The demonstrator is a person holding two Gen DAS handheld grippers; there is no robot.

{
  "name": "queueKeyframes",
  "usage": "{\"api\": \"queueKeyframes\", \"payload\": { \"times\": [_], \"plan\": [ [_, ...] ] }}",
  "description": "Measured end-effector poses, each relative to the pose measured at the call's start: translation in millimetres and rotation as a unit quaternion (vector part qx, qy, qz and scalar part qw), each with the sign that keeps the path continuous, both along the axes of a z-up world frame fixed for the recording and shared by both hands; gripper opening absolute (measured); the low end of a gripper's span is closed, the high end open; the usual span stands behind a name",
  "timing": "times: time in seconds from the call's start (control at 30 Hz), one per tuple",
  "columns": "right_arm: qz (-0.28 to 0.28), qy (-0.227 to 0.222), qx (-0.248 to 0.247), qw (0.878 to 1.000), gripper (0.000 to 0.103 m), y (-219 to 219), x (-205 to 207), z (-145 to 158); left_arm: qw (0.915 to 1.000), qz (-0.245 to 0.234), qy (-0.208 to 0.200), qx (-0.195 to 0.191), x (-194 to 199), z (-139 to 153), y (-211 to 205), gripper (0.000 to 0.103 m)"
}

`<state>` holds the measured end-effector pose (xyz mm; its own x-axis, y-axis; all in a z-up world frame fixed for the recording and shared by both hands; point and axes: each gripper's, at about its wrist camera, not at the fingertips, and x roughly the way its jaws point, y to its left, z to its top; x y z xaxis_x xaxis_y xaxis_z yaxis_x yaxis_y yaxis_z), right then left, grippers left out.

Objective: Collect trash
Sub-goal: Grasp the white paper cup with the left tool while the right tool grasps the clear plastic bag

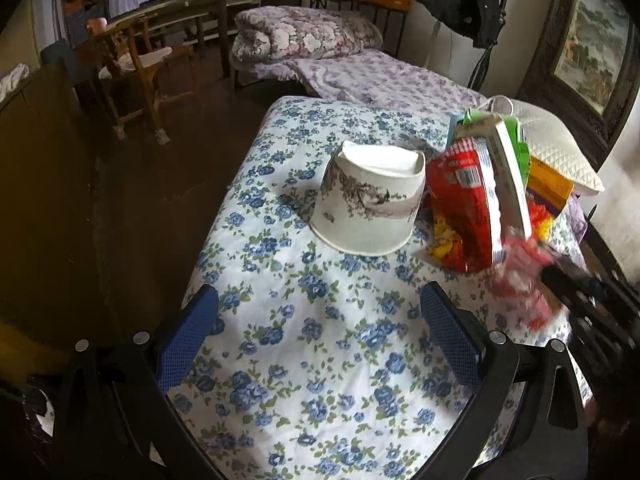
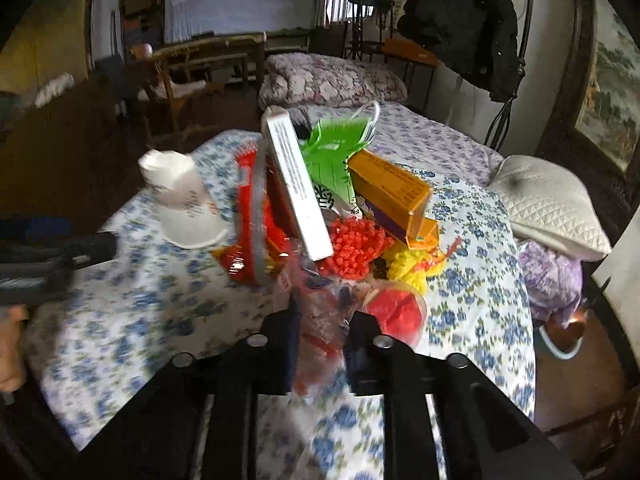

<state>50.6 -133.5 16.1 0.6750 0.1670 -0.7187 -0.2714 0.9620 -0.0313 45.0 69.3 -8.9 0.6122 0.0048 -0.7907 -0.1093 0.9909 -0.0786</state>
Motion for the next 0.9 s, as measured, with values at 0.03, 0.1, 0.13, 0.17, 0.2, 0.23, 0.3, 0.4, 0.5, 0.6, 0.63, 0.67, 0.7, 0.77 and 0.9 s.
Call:
{"api": "queueKeyframes", "payload": {
  "times": [0.03,0.1,0.13,0.17,0.2,0.23,0.3,0.4,0.5,0.6,0.63,0.67,0.7,0.77,0.9],
  "plan": [
    [-0.001,0.000,0.015,1.000,0.017,-5,-6,5,1.0000,0.001,-0.002,-0.003,2,0,0,0.096],
    [-0.004,-0.005,0.057,0.998,0.017,-15,-20,18,1.0000,0.001,-0.008,-0.005,6,1,-3,0.096],
    [-0.007,-0.005,0.083,0.996,0.017,-20,-28,23,0.9999,-0.001,-0.011,-0.002,8,1,-5,0.096],
    [-0.009,-0.002,0.098,0.995,0.017,-23,-32,25,0.9999,-0.005,-0.012,0.000,12,1,-8,0.096],
    [-0.010,0.003,0.113,0.993,0.017,-25,-38,26,0.9999,-0.009,-0.011,0.004,16,0,-11,0.096],
    [-0.011,0.006,0.123,0.992,0.017,-26,-40,27,0.9999,-0.011,-0.011,0.006,18,-1,-13,0.096],
    [-0.013,0.011,0.135,0.991,0.017,-27,-51,25,0.9998,-0.013,-0.011,0.005,25,-4,-15,0.097],
    [-0.013,0.023,0.145,0.989,0.017,-30,-58,18,0.9999,-0.010,-0.009,0.002,35,-7,-14,0.096],
    [-0.018,0.042,0.162,0.986,0.017,-35,-57,11,1.0000,-0.006,-0.002,-0.003,50,-14,-10,0.096],
    [-0.019,0.056,0.162,0.985,0.018,-38,-52,2,0.9998,0.005,0.008,-0.020,63,-20,-5,0.096],
    [-0.018,0.061,0.161,0.985,0.019,-38,-51,0,0.9995,0.007,0.011,-0.027,67,-21,-4,0.096],
    [-0.017,0.066,0.158,0.985,0.019,-38,-50,-3,0.9993,0.008,0.013,-0.033,70,-22,-4,0.096],
    [-0.018,0.068,0.155,0.985,0.019,-38,-50,-5,0.9992,0.008,0.014,-0.037,71,-23,-4,0.096],
    [-0.016,0.075,0.150,0.986,0.021,-37,-47,-9,0.9990,0.007,0.014,-0.042,75,-23,-7,0.096],
    [-0.018,0.073,0.134,0.988,0.051,-33,-46,-11,0.9988,0.008,0.011,-0.048,79,-24,-9,0.096]
  ]
}}
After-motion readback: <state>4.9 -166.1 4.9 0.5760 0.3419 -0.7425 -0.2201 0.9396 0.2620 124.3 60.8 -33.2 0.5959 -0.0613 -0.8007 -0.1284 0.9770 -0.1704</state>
